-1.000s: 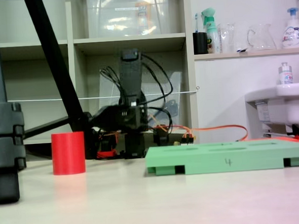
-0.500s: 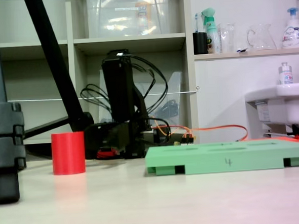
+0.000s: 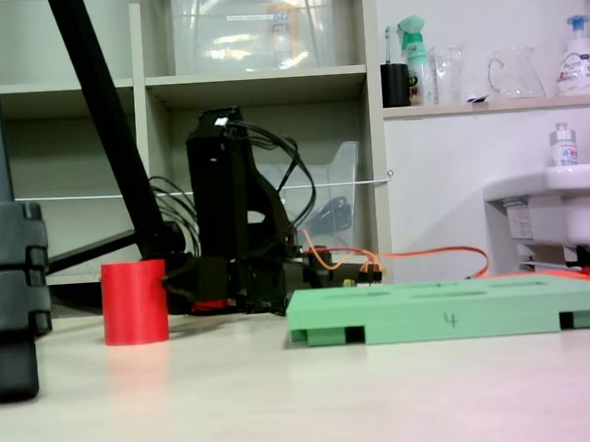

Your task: Put the cylinder block into the corresponding hole

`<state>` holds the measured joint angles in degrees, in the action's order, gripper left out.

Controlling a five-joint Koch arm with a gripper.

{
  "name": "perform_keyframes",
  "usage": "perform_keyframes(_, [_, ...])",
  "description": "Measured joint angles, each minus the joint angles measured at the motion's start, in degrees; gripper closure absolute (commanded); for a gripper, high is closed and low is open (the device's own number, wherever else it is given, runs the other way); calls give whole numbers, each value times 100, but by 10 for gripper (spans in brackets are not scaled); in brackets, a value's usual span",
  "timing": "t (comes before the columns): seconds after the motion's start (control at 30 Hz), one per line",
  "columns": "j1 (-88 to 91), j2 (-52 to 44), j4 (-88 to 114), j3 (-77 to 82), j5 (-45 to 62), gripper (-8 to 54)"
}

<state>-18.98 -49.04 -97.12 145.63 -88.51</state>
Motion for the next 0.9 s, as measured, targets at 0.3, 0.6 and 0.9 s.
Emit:
perform_keyframes(0.3, [-185,413,264,-589,0,127])
perform_keyframes(0.6, [387,18,272,-9,-9,232])
perform_keyframes(0.9, [1881,-2716,2171,-53,-18,288])
